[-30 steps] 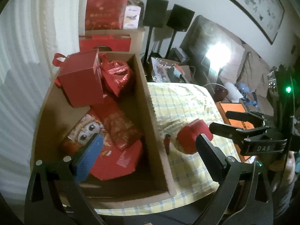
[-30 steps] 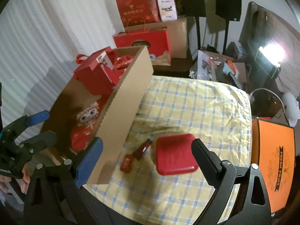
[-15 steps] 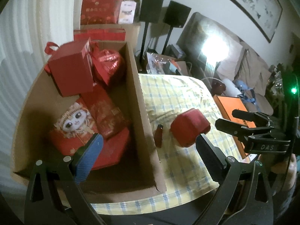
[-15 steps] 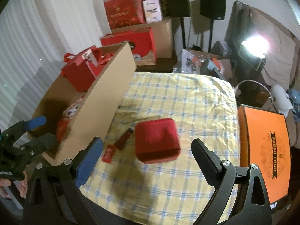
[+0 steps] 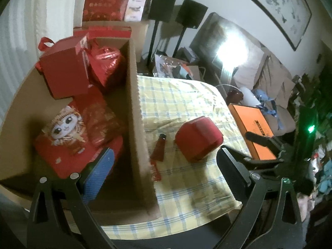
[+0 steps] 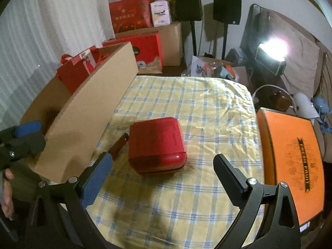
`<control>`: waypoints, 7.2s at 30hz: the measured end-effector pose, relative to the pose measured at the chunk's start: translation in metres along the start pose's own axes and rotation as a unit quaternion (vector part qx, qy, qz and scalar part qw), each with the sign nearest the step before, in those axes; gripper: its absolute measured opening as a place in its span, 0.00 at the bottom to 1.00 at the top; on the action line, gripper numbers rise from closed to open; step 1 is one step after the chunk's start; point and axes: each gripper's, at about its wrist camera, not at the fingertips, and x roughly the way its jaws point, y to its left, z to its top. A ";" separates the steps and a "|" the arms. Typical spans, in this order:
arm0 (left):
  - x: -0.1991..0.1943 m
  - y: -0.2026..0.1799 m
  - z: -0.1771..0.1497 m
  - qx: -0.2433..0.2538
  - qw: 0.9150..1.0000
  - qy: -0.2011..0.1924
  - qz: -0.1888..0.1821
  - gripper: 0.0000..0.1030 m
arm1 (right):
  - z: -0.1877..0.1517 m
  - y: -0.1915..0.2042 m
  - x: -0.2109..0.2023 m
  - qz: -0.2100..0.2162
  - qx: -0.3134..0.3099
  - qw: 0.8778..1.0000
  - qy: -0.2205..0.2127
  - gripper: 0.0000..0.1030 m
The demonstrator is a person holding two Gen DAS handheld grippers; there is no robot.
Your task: Organize objects
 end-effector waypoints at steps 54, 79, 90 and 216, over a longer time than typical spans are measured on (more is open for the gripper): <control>-0.028 -0.048 0.011 0.061 0.998 -0.023 -0.006 0.95 | -0.007 -0.038 0.011 0.020 0.068 0.997 0.034 0.83; 0.053 -0.083 0.019 0.007 0.996 0.058 -0.074 0.95 | -0.018 -0.040 0.024 0.069 0.070 0.995 0.017 0.91; 0.088 -0.091 0.006 0.015 0.991 0.111 -0.069 0.95 | -0.046 -0.054 0.012 0.101 0.118 0.988 0.013 0.91; 0.119 -0.054 -0.010 -0.155 0.959 0.143 -0.188 0.60 | -0.064 -0.082 -0.023 0.147 0.175 0.973 0.014 0.79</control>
